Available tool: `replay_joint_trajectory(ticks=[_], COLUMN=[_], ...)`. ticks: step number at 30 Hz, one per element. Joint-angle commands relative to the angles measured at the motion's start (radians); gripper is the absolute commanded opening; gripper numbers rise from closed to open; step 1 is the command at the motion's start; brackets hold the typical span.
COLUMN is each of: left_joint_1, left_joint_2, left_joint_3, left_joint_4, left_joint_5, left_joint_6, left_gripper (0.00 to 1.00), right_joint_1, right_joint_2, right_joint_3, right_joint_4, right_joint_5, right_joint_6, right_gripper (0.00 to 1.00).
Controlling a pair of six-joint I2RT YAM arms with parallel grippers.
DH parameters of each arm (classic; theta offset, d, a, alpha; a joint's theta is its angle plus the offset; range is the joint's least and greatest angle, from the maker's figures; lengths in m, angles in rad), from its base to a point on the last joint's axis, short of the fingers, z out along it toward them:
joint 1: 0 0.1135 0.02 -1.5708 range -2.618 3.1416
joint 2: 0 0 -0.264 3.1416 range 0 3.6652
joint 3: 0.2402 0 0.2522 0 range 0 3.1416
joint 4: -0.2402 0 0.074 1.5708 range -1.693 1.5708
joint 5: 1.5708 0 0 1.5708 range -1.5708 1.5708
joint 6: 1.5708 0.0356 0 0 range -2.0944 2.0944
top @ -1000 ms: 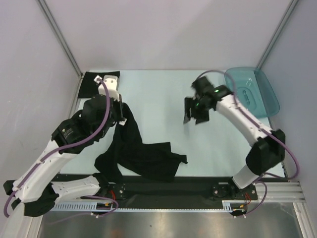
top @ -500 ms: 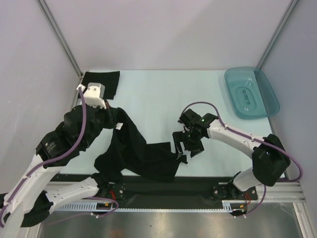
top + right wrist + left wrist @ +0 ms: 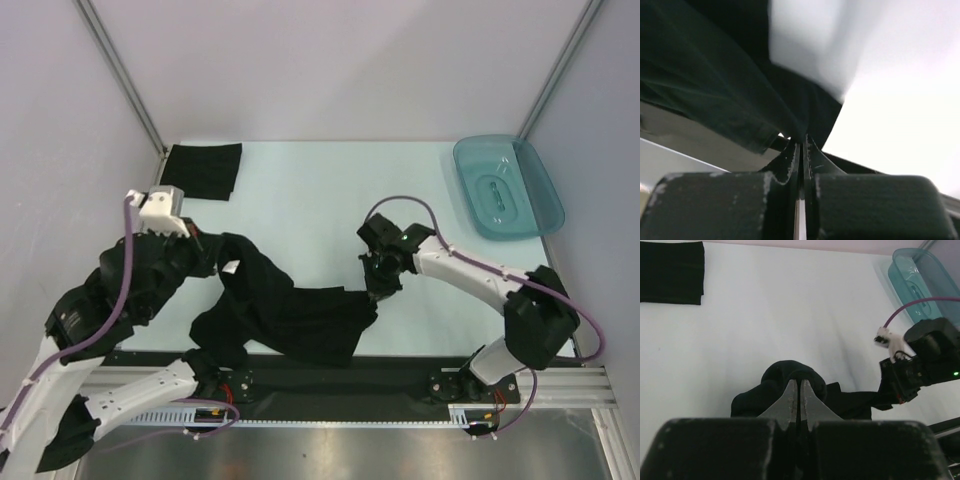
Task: Fold and stack the t-shirts
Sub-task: Flatten the tshirt out
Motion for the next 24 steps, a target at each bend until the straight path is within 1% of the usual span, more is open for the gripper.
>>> replay_joint_trajectory(ticks=[1, 2, 3, 5, 6, 7, 9, 10, 11, 14, 15, 16, 17, 18, 19, 20, 21, 22, 23, 24], left_joint_1=[0.007, 0.007, 0.007, 0.007, 0.007, 0.007, 0.007, 0.007, 0.007, 0.005, 0.007, 0.005, 0.007, 0.007, 0.007, 0.008, 0.015, 0.066, 0.097, 0.126], left_joint_2=[-0.055, -0.067, -0.09, -0.117, -0.132, -0.165, -0.196, -0.222, -0.233, -0.224, -0.209, -0.184, -0.131, -0.094, -0.057, 0.031, 0.076, 0.121, 0.171, 0.236], left_joint_3=[0.062, 0.079, 0.094, 0.149, 0.163, 0.186, 0.2, 0.206, 0.205, 0.172, 0.162, 0.139, 0.125, 0.088, 0.079, 0.07, 0.06, 0.063, 0.077, 0.098], left_joint_4=[-0.075, -0.097, -0.119, -0.175, -0.188, -0.208, -0.217, -0.212, -0.205, -0.144, -0.13, -0.117, -0.102, -0.052, -0.024, 0.01, 0.103, 0.148, 0.185, 0.241], left_joint_5=[-0.067, -0.087, -0.13, -0.167, -0.193, -0.21, -0.244, -0.252, -0.255, -0.253, -0.255, -0.262, -0.273, -0.288, -0.339, -0.357, -0.368, -0.359, -0.314, -0.304], left_joint_6=[-0.028, -0.029, -0.032, -0.039, -0.048, -0.057, -0.084, -0.089, -0.091, -0.048, -0.033, -0.017, 0.01, 0.027, 0.046, 0.087, 0.122, 0.157, 0.194, 0.204], left_gripper=[0.01, 0.0, 0.0, 0.0, 0.0, 0.0, 0.0, 0.0, 0.0, 0.0, 0.0, 0.0, 0.0, 0.0, 0.0, 0.0, 0.0, 0.0, 0.0, 0.0], right_joint_1=[0.006, 0.004, 0.004, 0.006, 0.001, 0.0, -0.005, -0.013, -0.02, -0.085, -0.109, -0.134, -0.204, -0.252, -0.308, -0.442, -0.501, -0.569, -0.65, -0.693], right_joint_2=[-0.15, -0.216, -0.252, -0.327, -0.392, -0.428, -0.503, -0.52, -0.531, -0.541, -0.524, -0.475, -0.446, -0.418, -0.348, -0.323, -0.289, -0.252, -0.188, -0.159], right_joint_3=[0.18, 0.215, 0.287, 0.349, 0.381, 0.439, 0.499, 0.56, 0.587, 0.657, 0.676, 0.689, 0.715, 0.726, 0.742, 0.745, 0.74, 0.746, 0.749, 0.789], right_joint_4=[-0.195, -0.306, -0.361, -0.451, -0.526, -0.562, -0.646, -0.672, -0.71, -0.708, -0.703, -0.69, -0.648, -0.619, -0.59, -0.499, -0.446, -0.406, -0.328, -0.312], right_joint_5=[0.222, 0.297, 0.331, 0.406, 0.428, 0.445, 0.494, 0.512, 0.538, 0.523, 0.523, 0.517, 0.503, 0.486, 0.463, 0.383, 0.342, 0.304, 0.244, 0.215], right_joint_6=[0.03, 0.053, 0.066, 0.1, 0.135, 0.155, 0.2, 0.211, 0.217, 0.156, 0.156, 0.086, 0.047, 0.001, -0.072, -0.115, -0.137, -0.15, -0.166, -0.168], right_gripper=[0.0, 0.0, 0.0, 0.0, 0.0, 0.0, 0.0, 0.0, 0.0, 0.0, 0.0, 0.0, 0.0, 0.0, 0.0, 0.0, 0.0, 0.0, 0.0, 0.0])
